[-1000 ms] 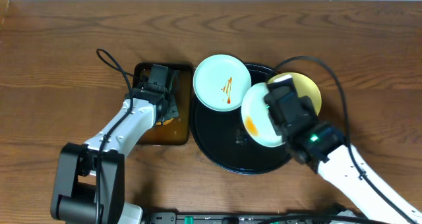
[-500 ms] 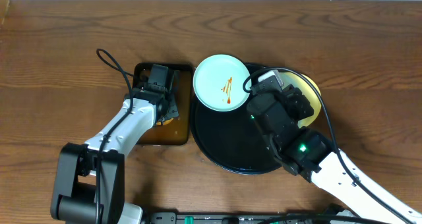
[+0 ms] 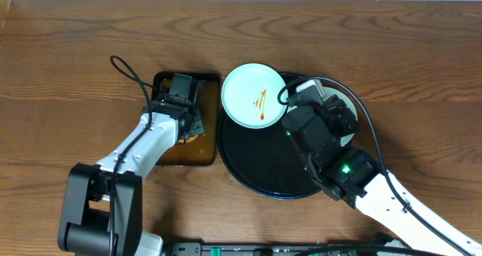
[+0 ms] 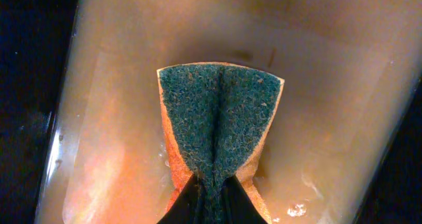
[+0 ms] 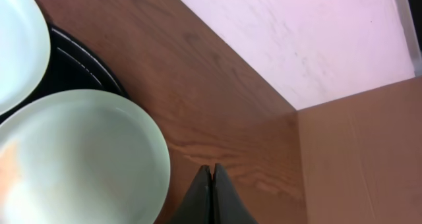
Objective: Clean dirty plates on tray and stack at the side
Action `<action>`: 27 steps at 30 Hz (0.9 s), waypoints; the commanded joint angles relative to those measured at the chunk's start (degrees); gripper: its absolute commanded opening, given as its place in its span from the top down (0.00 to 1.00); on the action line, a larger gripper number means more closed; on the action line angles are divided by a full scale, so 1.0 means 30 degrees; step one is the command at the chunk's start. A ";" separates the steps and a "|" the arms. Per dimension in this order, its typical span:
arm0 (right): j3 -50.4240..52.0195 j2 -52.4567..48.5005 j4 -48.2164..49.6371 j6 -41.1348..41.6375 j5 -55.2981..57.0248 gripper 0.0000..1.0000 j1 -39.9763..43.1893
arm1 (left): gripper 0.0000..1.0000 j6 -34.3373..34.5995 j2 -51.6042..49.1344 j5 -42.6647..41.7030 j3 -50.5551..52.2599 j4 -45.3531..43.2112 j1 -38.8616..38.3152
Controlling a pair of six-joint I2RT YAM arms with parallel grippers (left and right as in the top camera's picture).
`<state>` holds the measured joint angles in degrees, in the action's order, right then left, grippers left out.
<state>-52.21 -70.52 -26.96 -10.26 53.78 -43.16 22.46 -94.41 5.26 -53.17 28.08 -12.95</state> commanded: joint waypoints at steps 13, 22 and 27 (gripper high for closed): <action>-0.0342 0.0131 -0.2171 0.8852 -1.1927 0.61 0.7628 | 0.92 -0.0124 -0.0095 0.0102 0.0036 -0.0015 0.0058; -0.0342 -0.1209 -0.1457 0.7686 -1.8739 0.60 1.3959 | 0.92 -0.0117 -0.0095 0.0095 0.0036 -0.0015 0.0058; -0.0342 -0.3206 -0.1078 0.6302 -1.9227 0.59 1.4375 | 0.92 -0.0117 -0.0095 0.0095 0.0036 -0.0022 0.0058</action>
<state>-52.45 -76.62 -31.05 12.29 0.82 -0.73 22.46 -94.41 5.08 -53.17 28.08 -12.95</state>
